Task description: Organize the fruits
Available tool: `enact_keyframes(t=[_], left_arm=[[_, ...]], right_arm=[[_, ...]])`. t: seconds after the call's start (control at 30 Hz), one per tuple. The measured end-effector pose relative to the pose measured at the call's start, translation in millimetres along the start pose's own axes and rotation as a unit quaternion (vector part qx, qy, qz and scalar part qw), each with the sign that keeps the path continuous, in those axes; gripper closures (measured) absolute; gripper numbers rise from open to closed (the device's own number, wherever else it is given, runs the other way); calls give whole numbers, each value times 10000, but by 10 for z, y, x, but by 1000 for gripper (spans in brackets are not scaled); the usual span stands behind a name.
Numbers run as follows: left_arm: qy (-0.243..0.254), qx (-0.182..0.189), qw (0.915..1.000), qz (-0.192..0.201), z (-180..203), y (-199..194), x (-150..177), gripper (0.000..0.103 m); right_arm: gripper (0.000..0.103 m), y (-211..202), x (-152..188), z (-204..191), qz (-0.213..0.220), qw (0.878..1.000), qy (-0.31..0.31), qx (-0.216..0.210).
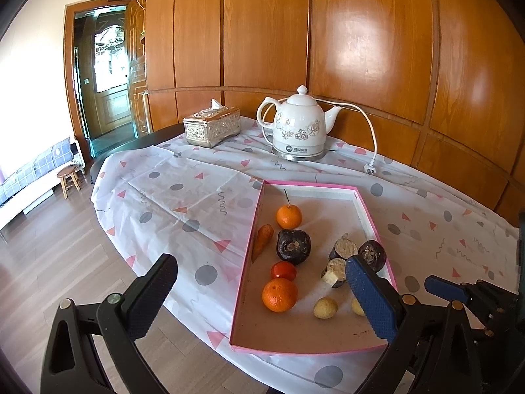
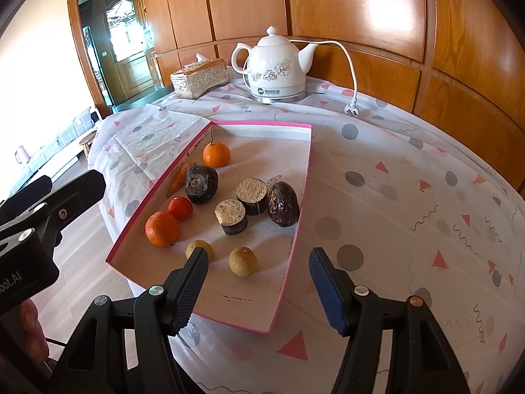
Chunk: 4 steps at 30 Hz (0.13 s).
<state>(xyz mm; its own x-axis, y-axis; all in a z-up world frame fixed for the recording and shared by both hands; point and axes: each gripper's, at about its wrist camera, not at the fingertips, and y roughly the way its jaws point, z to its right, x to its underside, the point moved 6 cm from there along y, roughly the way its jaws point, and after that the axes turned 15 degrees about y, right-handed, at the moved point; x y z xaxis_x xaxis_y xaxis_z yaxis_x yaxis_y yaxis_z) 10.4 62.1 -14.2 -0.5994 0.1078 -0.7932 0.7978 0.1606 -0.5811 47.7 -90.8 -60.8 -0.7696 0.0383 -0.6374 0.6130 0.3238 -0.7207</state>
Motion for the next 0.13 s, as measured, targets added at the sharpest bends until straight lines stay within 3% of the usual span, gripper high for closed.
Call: enact_keyframes(t=[0.13], left_arm=[[-37, 77, 10000, -27, 15, 23, 7, 0]], right_arm=[[38, -8, -13, 23, 11, 10000, 30, -39]])
